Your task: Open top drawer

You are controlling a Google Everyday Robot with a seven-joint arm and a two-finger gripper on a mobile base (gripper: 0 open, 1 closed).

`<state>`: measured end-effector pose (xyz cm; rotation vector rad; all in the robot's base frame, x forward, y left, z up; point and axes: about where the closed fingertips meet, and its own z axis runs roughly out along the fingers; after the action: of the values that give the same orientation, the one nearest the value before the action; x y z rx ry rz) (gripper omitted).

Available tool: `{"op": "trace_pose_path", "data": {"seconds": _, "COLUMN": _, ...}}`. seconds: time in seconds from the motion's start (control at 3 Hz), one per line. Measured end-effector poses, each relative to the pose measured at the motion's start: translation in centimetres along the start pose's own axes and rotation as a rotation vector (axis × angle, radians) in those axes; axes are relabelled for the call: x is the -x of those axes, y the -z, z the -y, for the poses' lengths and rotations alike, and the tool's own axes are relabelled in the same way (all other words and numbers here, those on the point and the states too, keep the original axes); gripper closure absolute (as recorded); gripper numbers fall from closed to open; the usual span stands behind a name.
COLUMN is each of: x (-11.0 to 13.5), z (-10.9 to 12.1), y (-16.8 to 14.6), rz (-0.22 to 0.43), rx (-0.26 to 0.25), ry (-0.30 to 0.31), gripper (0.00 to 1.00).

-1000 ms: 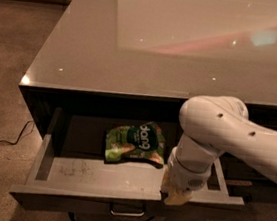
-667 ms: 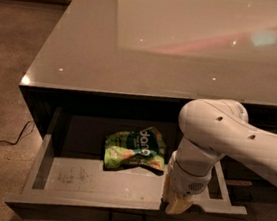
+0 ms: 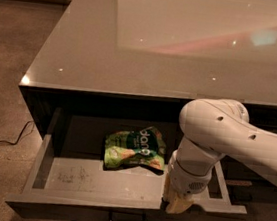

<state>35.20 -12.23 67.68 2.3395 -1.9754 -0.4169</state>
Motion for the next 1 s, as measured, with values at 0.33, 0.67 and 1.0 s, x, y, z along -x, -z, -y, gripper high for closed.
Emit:
{"op": "trace_pose_path", "data": {"seconds": 0.33, "x": 0.00, "z": 0.00, "y": 0.00, "rz": 0.000, "rx": 0.000, "ry": 0.000, "gripper": 0.18}}
{"op": "trace_pose_path", "data": {"seconds": 0.67, "x": 0.00, "z": 0.00, "y": 0.00, "rz": 0.000, "rx": 0.000, "ry": 0.000, "gripper": 0.00}}
{"op": "trace_pose_path", "data": {"seconds": 1.0, "x": 0.00, "z": 0.00, "y": 0.06, "rz": 0.008, "rx": -0.007, "ry": -0.002, "gripper": 0.00}}
